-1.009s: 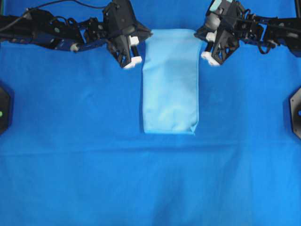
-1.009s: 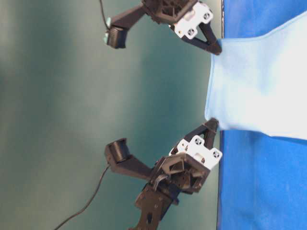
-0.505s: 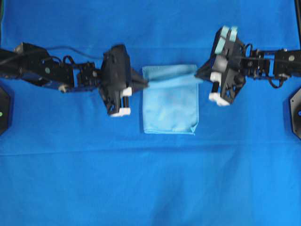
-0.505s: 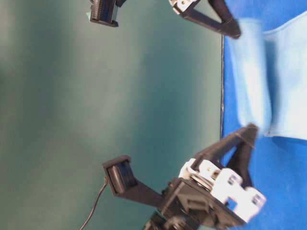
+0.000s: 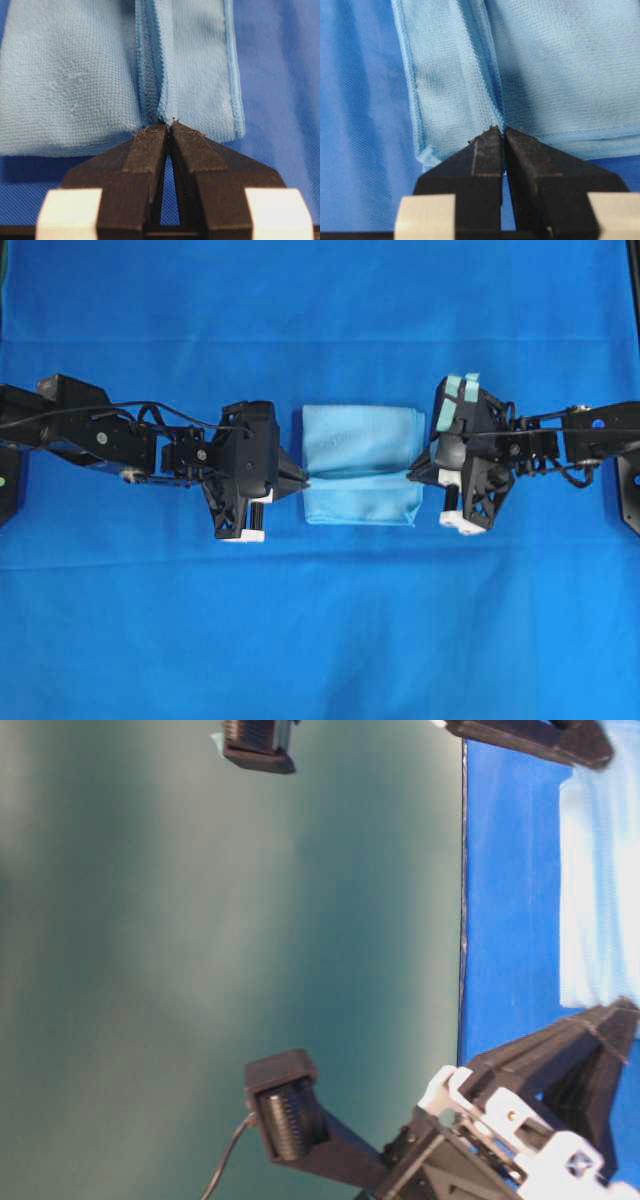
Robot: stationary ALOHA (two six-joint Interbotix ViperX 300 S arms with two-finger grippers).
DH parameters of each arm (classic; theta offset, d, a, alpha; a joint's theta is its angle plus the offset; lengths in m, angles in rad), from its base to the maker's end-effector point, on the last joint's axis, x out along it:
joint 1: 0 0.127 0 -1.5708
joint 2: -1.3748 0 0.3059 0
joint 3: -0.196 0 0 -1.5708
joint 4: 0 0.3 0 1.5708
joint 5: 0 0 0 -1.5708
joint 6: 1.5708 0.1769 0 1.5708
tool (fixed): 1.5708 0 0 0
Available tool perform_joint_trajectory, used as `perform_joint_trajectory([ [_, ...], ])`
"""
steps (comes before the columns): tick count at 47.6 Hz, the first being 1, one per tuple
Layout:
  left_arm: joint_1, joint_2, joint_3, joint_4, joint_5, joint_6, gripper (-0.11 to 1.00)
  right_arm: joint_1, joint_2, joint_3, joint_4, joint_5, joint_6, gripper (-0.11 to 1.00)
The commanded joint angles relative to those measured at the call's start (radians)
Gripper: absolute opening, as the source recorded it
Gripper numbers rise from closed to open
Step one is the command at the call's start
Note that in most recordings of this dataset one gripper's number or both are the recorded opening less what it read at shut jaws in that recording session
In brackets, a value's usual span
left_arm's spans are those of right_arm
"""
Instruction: Fold the light blue towel.
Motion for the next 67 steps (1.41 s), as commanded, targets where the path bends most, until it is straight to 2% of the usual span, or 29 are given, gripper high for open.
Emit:
perform_joint_trajectory([
  [1, -0.003, 0.006, -0.014, 0.000, -0.005, -0.005, 0.01, 0.006, 0.011, -0.021, 0.002, 0.000, 0.006, 0.02],
  [15, -0.006, 0.014, -0.021, 0.000, -0.008, -0.008, 0.02, 0.020, 0.034, -0.046, 0.003, 0.006, 0.015, 0.03],
  [17, -0.008, 0.014, -0.023, 0.000, -0.008, -0.008, 0.06, 0.023, 0.035, -0.048, 0.005, 0.005, 0.015, 0.03],
  [21, -0.014, 0.014, -0.023, 0.000, -0.009, -0.008, 0.24, 0.032, 0.038, -0.054, 0.008, 0.002, 0.015, 0.04],
  [23, -0.017, 0.014, -0.025, 0.000, -0.009, -0.008, 0.36, 0.043, 0.041, -0.061, 0.009, 0.000, 0.017, 0.13],
  [27, -0.028, 0.005, -0.025, 0.000, -0.003, -0.005, 0.58, 0.060, 0.040, -0.077, 0.011, 0.005, 0.017, 0.38],
  [29, -0.032, -0.005, -0.023, -0.002, 0.000, -0.005, 0.64, 0.069, 0.035, -0.081, 0.011, 0.009, 0.017, 0.52],
  [31, -0.035, -0.017, -0.021, 0.000, 0.003, -0.005, 0.64, 0.080, 0.026, -0.089, 0.012, 0.020, 0.017, 0.61],
  [33, -0.040, -0.035, -0.018, 0.000, 0.009, -0.003, 0.63, 0.087, 0.014, -0.095, 0.011, 0.034, 0.015, 0.65],
  [38, -0.054, -0.103, -0.017, 0.000, 0.052, -0.003, 0.61, 0.106, -0.040, -0.106, 0.011, 0.098, 0.017, 0.58],
  [46, -0.078, -0.241, -0.012, 0.000, 0.166, -0.003, 0.61, 0.115, -0.156, -0.106, 0.008, 0.183, 0.015, 0.58],
  [52, -0.083, -0.368, 0.015, 0.000, 0.227, -0.003, 0.61, 0.114, -0.279, -0.084, -0.026, 0.219, 0.012, 0.58],
  [67, -0.075, -0.681, 0.175, 0.000, 0.219, -0.002, 0.61, 0.074, -0.655, 0.044, -0.109, 0.227, 0.011, 0.58],
])
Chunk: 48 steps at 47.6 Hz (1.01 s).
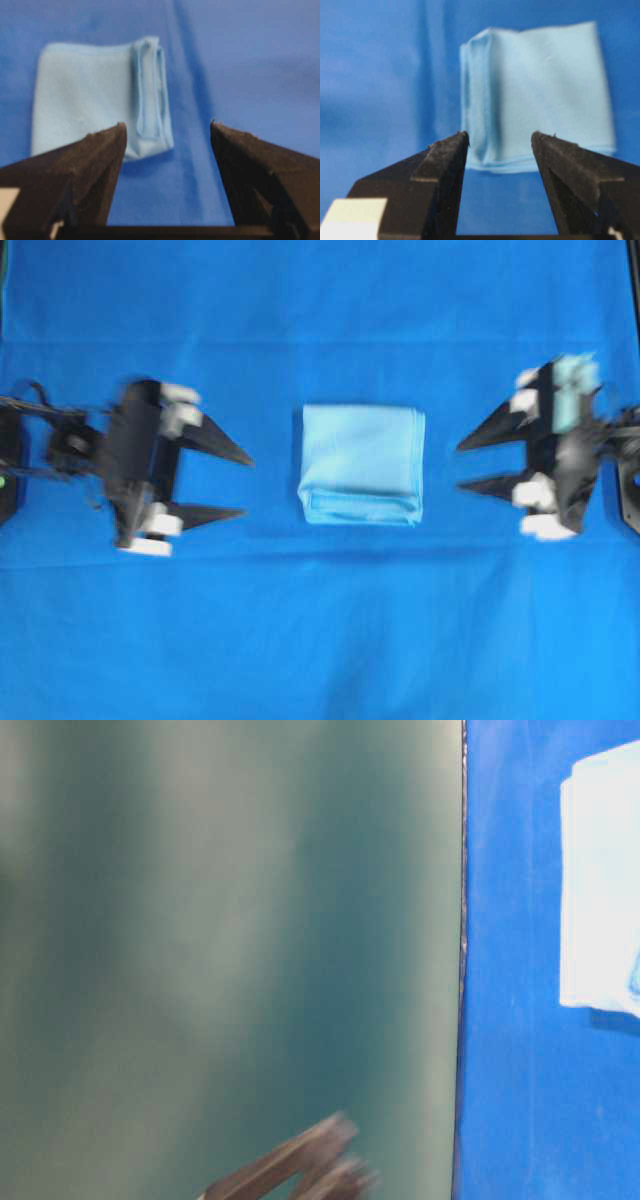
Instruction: Fold the light blue towel.
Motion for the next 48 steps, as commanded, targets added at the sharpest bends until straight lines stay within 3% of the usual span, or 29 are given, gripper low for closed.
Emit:
perform_joint_trajectory([
  [1, 0.006, -0.098, 0.035, 0.000, -0.012, 0.000, 0.61, -0.015, -0.124, 0.020, -0.026, 0.000, -0.002, 0.58],
  [10, 0.015, -0.301, 0.140, 0.002, -0.017, -0.003, 0.61, -0.043, -0.314, 0.095, -0.083, 0.026, -0.002, 0.58],
  [22, 0.049, -0.534, 0.293, 0.002, -0.023, -0.005, 0.61, -0.098, -0.454, 0.215, -0.095, 0.000, -0.002, 0.58],
  [36, 0.100, -0.742, 0.440, -0.003, -0.028, -0.018, 0.61, -0.170, -0.468, 0.333, -0.094, -0.155, -0.002, 0.58],
  [48, 0.103, -0.764, 0.460, -0.003, -0.029, -0.028, 0.61, -0.172, -0.453, 0.341, -0.092, -0.175, -0.002, 0.58],
])
